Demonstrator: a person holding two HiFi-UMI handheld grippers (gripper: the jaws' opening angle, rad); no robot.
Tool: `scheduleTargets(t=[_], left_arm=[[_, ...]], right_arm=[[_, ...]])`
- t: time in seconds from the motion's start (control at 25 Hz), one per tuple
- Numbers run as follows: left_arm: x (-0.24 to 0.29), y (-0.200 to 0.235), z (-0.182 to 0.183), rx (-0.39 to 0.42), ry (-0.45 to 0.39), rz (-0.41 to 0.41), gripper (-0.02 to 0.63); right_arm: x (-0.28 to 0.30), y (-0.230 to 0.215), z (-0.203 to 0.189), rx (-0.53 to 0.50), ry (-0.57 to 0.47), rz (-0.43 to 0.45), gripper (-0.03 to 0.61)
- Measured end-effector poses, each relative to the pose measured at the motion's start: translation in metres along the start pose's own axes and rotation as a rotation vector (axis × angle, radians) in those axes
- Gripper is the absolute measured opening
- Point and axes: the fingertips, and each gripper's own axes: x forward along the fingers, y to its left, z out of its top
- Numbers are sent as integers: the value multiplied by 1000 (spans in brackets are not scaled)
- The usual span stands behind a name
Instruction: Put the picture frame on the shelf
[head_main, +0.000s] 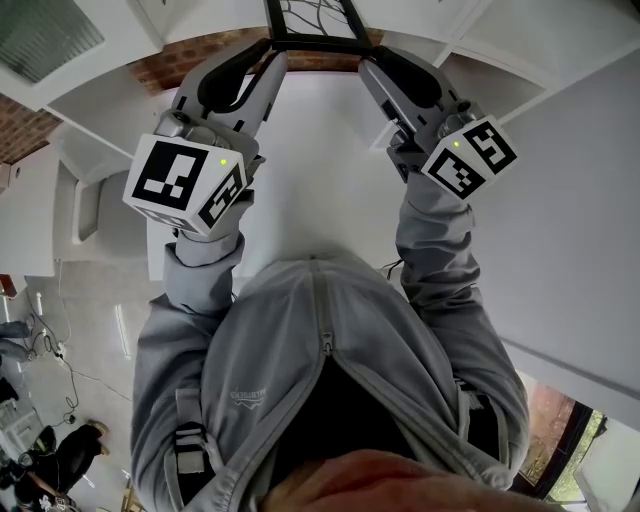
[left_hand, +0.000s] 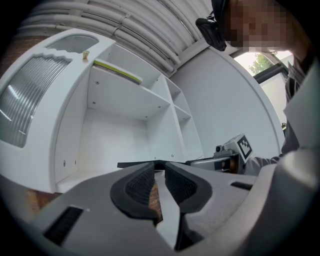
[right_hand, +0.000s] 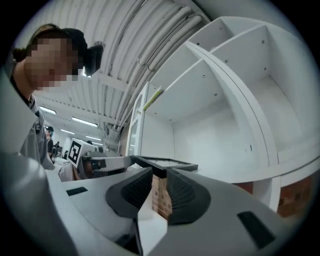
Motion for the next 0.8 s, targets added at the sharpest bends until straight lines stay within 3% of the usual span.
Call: scheduleTargets(t=[0.56, 0.8], left_arm=[[26, 39, -2, -9, 24, 54, 69], [37, 46, -16, -4, 44, 63, 69]], right_arm=[[34, -24, 27, -60, -29, -29, 72], [39, -34, 15, -72, -21, -48, 72]])
